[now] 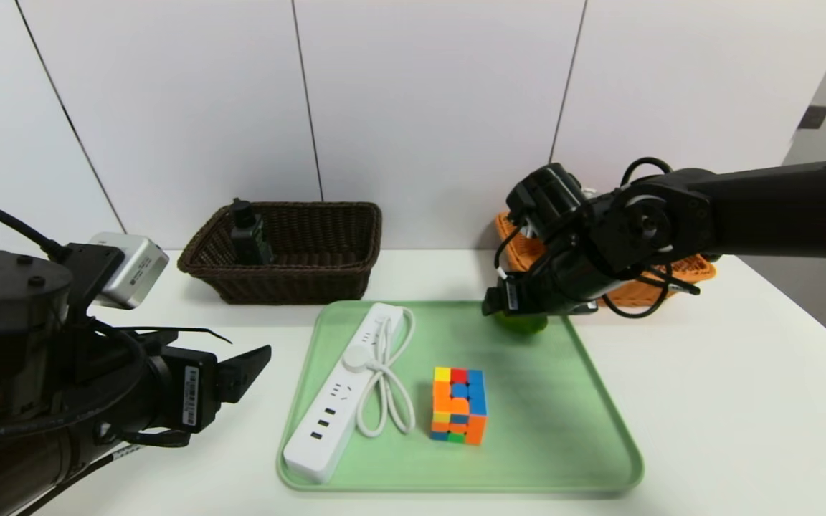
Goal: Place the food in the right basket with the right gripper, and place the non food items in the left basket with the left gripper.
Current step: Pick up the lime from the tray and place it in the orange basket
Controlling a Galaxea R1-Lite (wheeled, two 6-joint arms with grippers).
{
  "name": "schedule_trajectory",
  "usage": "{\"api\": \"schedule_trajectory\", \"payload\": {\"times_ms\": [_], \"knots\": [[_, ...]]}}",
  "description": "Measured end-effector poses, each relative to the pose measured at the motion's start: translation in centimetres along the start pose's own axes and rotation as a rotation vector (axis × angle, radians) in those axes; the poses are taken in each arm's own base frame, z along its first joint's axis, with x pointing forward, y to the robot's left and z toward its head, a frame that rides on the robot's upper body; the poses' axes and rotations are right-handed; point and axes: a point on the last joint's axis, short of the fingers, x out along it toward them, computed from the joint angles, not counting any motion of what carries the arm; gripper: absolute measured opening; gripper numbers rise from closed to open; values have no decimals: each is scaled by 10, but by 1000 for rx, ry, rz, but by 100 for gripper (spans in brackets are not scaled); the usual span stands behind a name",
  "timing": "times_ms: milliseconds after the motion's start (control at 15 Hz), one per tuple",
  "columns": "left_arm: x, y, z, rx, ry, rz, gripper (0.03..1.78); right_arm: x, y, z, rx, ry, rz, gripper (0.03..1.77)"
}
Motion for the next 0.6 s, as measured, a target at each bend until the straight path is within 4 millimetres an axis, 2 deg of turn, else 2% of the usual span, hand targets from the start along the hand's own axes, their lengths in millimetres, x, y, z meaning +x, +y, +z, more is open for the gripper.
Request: {"api": "schedule_trajectory", "payload": {"times_ms": [333, 600], "knots": [[1, 2, 1, -3, 2, 3, 169, 15, -6, 2, 5, 10, -19, 170], [2, 2, 1, -2, 5, 4, 169, 24, -4, 4, 2, -12, -10, 170]]}}
